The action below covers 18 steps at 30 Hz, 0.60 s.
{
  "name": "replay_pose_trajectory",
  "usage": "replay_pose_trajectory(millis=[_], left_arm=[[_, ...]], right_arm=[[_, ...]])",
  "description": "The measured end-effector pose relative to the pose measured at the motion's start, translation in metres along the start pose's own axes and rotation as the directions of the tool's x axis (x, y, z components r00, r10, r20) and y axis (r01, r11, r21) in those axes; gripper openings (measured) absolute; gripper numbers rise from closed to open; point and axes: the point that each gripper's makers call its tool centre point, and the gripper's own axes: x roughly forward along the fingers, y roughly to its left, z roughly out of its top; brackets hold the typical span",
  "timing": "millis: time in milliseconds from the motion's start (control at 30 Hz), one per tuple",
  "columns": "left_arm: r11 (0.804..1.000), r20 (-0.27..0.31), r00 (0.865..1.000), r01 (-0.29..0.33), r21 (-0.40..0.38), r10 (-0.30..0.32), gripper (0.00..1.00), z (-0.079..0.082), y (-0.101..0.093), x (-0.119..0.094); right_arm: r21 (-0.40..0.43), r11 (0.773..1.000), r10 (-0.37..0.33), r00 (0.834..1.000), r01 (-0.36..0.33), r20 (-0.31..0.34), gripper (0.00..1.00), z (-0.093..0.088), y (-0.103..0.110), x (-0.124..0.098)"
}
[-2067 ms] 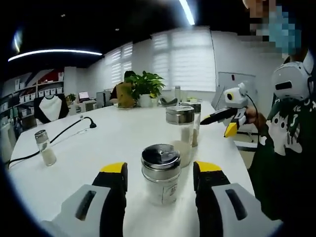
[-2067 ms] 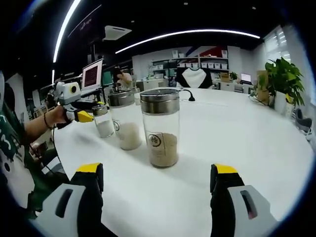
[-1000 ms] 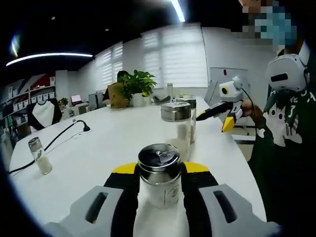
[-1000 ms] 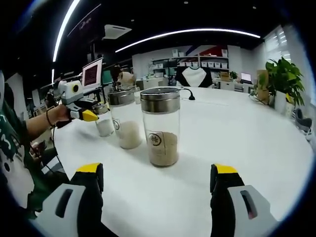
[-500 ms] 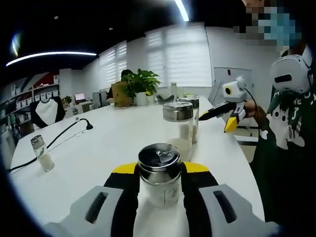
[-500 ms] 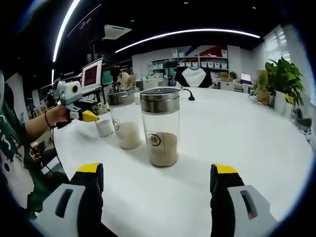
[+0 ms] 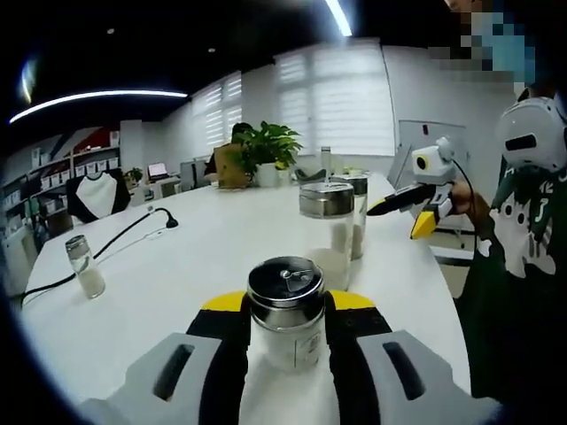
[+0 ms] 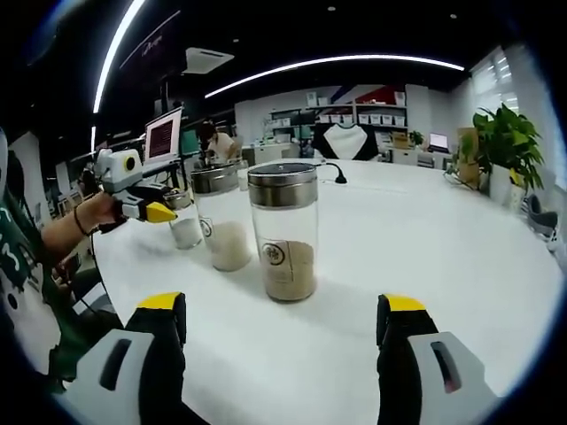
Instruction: Rotate the seasoning bottle until the label or dispensing opening points toward the visible target arrow and the bottle remains upright within the marked orientation range
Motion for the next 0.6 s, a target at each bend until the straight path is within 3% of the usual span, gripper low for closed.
replay_pose_trajectory(millis=[600], left_arm=[[0.991, 0.039, 0.994, -0.097, -0.097, 0.101, 0.34, -0.0022, 0.0004, -0.0010]], right_arm=[[0.001, 1.000, 0.003, 1.000, -0.003, -0.016, 0.91, -0.0033, 0.0013, 0.0019]])
